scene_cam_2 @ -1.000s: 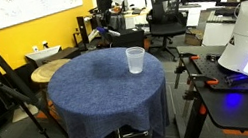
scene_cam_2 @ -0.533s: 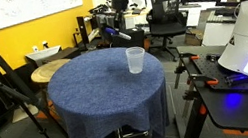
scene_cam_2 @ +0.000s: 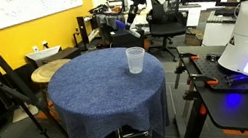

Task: Put the blue marker inside the clear cup

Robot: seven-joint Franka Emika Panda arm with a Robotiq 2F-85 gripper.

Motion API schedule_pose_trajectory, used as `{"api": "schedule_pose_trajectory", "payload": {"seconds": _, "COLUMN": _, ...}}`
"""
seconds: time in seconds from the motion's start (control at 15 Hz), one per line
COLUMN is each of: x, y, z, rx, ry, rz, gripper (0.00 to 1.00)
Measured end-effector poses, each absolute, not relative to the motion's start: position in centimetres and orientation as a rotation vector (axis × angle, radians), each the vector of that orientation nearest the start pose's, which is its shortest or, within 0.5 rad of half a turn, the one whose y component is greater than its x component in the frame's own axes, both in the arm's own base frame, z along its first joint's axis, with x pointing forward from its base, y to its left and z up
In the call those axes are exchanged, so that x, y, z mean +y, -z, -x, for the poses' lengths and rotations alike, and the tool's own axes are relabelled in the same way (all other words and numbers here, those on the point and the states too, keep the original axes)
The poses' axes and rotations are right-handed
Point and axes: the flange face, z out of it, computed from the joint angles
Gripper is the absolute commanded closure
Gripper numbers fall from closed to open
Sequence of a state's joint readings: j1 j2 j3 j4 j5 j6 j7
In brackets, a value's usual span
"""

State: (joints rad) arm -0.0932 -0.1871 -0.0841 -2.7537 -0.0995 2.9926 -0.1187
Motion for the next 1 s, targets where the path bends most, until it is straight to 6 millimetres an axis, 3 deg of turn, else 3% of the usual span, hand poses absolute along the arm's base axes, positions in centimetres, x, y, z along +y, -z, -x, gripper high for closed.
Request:
{"api": "schedule_pose_trajectory", "payload": {"seconds": 0.13, "x": -6.1, "y": -32.4, "z": -40.9, "rx": -0.068, "ry": 0.743, "rz": 3.134, "gripper": 0.95}}
{"api": "schedule_pose_trajectory", "payload": {"seconds": 0.47, "x": -4.8, "y": -32.8, "z": -41.7, "rx": -0.118, "ry": 0.849, "rz": 3.104, "gripper": 0.95}}
{"api": "schedule_pose_trajectory", "payload": {"seconds": 1.0, "x": -4.0, "y": -28.6, "z": -41.7, "rx": -0.156, "ry": 0.742, "rz": 3.120, "gripper": 0.95}}
